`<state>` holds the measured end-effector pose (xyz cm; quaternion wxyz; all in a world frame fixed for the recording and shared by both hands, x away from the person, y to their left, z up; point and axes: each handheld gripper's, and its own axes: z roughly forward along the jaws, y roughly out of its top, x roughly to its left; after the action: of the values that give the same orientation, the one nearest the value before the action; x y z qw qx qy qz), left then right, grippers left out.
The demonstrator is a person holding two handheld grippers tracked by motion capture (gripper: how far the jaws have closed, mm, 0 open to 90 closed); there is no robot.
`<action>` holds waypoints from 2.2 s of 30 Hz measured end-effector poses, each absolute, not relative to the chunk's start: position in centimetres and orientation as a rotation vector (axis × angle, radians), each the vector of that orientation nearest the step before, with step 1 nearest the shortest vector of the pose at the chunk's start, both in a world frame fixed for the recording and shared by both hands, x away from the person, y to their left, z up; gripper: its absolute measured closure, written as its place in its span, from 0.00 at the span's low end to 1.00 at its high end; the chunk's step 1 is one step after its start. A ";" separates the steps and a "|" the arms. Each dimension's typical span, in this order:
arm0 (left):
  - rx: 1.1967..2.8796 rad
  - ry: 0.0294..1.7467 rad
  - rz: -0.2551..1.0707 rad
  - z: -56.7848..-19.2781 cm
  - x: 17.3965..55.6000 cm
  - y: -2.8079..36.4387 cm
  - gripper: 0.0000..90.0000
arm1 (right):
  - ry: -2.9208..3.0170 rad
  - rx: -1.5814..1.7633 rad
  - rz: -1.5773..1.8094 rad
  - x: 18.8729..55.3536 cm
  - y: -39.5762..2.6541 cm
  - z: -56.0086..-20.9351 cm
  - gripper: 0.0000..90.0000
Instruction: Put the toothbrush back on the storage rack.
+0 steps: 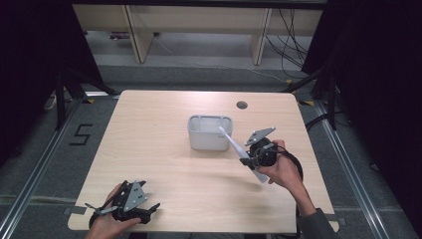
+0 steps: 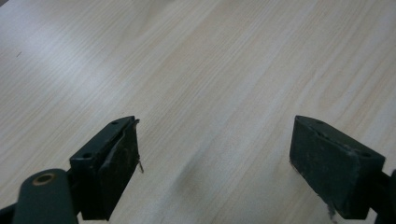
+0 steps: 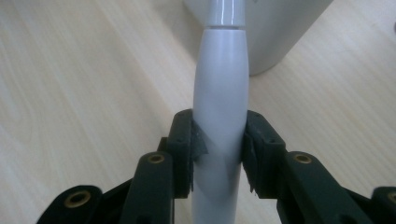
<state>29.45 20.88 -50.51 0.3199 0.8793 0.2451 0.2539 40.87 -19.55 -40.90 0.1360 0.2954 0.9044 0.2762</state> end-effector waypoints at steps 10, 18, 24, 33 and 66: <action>2.308 0.640 0.665 -50.5 29.5 20.8 0.17 | 2.497 0.844 1.023 41.1 -19.7 -40.6 0.74; 2.298 0.637 0.690 -50.5 29.5 20.8 0.17 | 2.409 0.792 1.141 41.6 -20.0 -39.8 0.74; 2.296 0.653 0.660 -50.4 29.4 20.9 0.17 | 2.341 0.793 1.275 42.1 -19.7 -39.2 0.74; 2.283 0.648 0.675 -50.4 29.4 20.9 0.17 | 2.300 0.813 1.369 43.1 -18.8 -38.7 0.74; 2.284 0.636 0.678 -50.4 29.5 20.8 0.17 | 2.234 0.805 1.566 45.7 -14.9 -36.7 0.74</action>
<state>29.45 20.83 -50.44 0.3316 0.8738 0.2434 0.2593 45.72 -14.89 -36.66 0.1481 0.2798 0.7766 0.5446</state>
